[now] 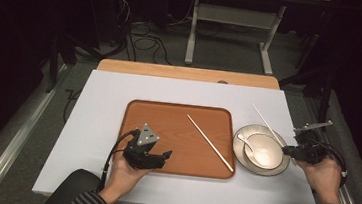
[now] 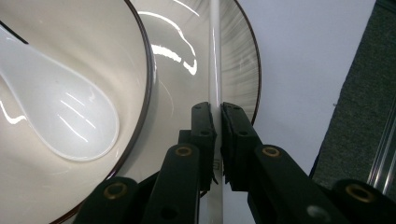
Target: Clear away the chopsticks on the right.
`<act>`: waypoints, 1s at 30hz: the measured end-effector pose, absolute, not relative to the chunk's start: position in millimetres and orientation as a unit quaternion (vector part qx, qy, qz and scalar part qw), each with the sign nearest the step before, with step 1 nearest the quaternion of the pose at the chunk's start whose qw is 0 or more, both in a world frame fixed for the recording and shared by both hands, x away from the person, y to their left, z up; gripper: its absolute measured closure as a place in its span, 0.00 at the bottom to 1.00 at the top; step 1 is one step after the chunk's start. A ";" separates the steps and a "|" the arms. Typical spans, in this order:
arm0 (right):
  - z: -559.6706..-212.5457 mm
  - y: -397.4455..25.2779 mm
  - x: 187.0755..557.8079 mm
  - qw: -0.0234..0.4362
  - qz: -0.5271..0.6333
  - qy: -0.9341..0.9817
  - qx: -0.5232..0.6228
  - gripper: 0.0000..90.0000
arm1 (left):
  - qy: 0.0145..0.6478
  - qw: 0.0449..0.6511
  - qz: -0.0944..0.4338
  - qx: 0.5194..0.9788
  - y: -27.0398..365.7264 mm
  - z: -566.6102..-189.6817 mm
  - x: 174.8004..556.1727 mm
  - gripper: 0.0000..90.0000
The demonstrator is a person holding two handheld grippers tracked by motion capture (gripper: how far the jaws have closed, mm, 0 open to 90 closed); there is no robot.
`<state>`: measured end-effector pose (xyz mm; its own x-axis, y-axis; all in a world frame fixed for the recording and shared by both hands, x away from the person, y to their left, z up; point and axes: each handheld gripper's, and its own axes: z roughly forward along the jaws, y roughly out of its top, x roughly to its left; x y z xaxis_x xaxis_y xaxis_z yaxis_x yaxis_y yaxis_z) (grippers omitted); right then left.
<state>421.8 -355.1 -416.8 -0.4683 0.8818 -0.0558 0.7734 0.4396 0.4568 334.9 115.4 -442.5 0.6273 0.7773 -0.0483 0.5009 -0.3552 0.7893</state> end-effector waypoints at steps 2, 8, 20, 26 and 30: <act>-413.1 -355.6 420.5 0.148 0.197 0.834 0.495 0.95 | 0.397 0.406 0.170 0.805 115.4 -442.5 334.9 0.40; -405.1 -354.5 418.3 0.157 0.211 0.828 0.495 0.95 | 0.397 0.406 0.170 0.805 115.2 -442.6 335.0 0.40; -377.1 -336.0 408.1 0.174 0.240 0.832 0.470 0.95 | 0.398 0.406 0.170 0.805 115.3 -442.4 335.1 0.40; -364.4 -323.4 402.4 0.172 0.254 0.837 0.453 0.95 | 0.398 0.406 0.171 0.805 115.4 -442.3 335.2 0.40; -358.0 -312.0 398.6 0.171 0.259 0.843 0.439 0.95 | 0.398 0.406 0.170 0.805 115.4 -442.3 335.3 0.40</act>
